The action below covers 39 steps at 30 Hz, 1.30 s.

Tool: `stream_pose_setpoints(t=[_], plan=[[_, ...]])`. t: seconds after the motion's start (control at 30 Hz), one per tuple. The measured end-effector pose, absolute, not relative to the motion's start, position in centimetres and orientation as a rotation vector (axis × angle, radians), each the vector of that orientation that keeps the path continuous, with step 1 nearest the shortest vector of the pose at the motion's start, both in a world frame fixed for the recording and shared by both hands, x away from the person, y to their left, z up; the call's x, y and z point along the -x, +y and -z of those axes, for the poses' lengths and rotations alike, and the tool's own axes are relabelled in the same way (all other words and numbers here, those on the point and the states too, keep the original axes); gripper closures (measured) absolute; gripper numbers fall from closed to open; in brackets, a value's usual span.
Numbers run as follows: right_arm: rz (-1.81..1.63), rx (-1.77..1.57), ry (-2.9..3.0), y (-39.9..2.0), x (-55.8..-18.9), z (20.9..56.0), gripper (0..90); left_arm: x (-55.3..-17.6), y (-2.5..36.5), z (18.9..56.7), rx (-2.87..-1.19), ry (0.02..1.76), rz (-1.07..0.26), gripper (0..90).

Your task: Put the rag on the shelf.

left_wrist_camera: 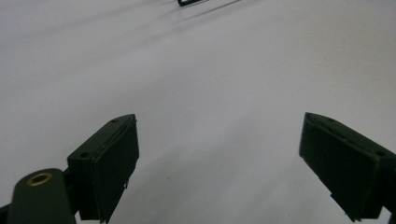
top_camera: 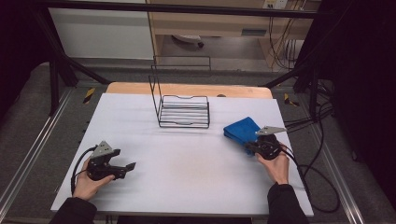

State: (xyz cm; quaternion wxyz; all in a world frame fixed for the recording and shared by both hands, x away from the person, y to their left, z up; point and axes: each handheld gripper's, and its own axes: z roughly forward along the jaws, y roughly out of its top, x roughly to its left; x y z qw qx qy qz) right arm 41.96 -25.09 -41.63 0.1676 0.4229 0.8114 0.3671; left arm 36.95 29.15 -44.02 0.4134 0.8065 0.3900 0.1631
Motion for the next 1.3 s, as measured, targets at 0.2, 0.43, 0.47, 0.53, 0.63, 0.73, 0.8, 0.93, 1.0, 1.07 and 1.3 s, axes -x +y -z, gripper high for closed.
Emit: stream_pose_setpoints(t=[0.2, 0.43, 0.47, 0.53, 0.63, 0.73, 0.8, 0.93, 1.0, 1.07, 1.3], plan=[[-1.094, -1.187, 2.354, -22.9, -40.9, 41.3, 83.5, -36.9, 29.2, 44.0, -2.025, 0.984, -0.413, 12.2], [-1.149, -1.186, 2.400, -20.3, -39.9, 41.1, 83.5, -36.9, 29.2, 43.9, -2.024, 0.988, -0.419, 12.1], [-1.152, -1.185, 2.406, -20.0, -39.8, 41.1, 83.4, -36.9, 29.2, 43.9, -2.024, 0.988, -0.419, 12.1], [-1.156, -1.181, 2.416, -19.4, -39.5, 41.0, 83.5, -36.9, 29.2, 43.9, -2.025, 0.989, -0.421, 12.0], [-1.198, -1.186, 2.430, -18.7, -39.2, 41.0, 83.5, -37.0, 29.2, 43.9, -2.026, 0.991, -0.422, 11.9], [-1.212, -1.173, 2.443, -17.7, -38.9, 40.9, 83.5, -37.0, 29.2, 44.0, -2.026, 0.993, -0.425, 11.7], [-1.226, -1.168, 2.454, -17.0, -38.7, 40.9, 83.5, -37.0, 29.2, 44.0, -2.025, 0.995, -0.426, 11.5], [-1.255, -1.168, 2.471, -15.7, -38.3, 41.0, 83.5, -37.0, 29.3, 43.9, -2.024, 0.997, -0.428, 11.3], [-1.269, -1.166, 2.478, -15.0, -38.2, 41.0, 83.5, -37.0, 29.2, 44.0, -2.024, 0.998, -0.428, 11.2], [-1.273, -1.161, 2.485, -14.3, -38.0, 41.1, 83.5, -37.0, 29.2, 43.9, -2.024, 0.998, -0.428, 11.2], [-1.333, -1.156, 2.502, -12.4, -37.4, 40.9, 83.4, -37.0, 29.3, 43.9, -2.023, 1.000, -0.429, 11.0]])
